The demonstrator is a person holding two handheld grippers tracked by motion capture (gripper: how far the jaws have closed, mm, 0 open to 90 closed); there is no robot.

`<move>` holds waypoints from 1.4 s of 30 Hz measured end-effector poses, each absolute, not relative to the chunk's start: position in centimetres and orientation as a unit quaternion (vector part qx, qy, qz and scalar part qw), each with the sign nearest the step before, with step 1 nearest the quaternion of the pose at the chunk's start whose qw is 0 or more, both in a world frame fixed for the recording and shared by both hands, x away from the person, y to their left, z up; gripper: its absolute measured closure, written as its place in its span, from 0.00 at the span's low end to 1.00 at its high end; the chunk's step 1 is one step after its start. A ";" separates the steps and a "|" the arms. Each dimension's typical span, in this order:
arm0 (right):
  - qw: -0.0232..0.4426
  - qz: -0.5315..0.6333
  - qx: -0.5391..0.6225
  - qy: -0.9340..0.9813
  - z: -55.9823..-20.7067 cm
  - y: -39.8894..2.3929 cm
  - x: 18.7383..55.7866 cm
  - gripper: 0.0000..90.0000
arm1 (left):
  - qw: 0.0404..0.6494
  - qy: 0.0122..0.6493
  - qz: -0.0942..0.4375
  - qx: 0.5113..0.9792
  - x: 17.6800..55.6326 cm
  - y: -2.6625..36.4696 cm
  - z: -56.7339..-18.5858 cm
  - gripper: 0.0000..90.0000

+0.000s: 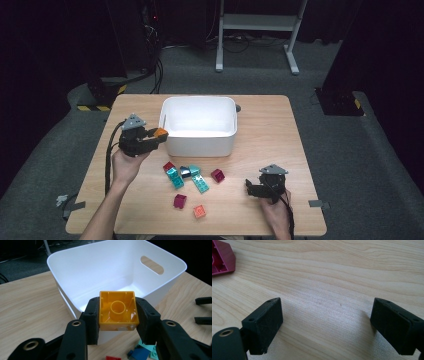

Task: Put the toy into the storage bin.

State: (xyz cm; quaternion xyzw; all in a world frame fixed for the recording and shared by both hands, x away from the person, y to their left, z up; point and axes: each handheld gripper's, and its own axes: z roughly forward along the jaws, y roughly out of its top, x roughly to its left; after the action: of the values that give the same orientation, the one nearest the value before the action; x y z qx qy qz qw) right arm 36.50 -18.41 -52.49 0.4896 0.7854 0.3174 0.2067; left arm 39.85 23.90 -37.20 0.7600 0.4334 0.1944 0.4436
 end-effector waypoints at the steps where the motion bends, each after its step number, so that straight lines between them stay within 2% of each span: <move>1: 0.207 0.317 0.490 0.785 -52.5 -18.4 36.5 0.12 | 0.446 0.433 0.193 0.759 40.4 23.8 -36.8 0.65; 16: 0.206 0.317 0.490 0.785 -52.5 -18.4 36.5 0.12 | 0.431 0.428 0.202 0.768 44.8 21.4 -35.5 0.65; 26: 0.207 0.318 0.490 0.785 -52.5 -18.4 36.5 0.12 | 0.419 0.435 0.193 0.773 47.2 19.6 -36.7 0.65; 42: 0.206 0.318 0.490 0.785 -52.5 -18.4 36.5 0.12 | 0.397 0.442 0.184 0.783 49.2 18.6 -38.1 0.64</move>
State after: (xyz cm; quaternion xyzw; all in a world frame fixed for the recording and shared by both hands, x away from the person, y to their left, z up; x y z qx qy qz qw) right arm 36.47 -18.40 -52.49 0.4899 0.7851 0.3177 0.2065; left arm 49.18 18.57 -38.06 0.7831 0.4420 0.1839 0.3970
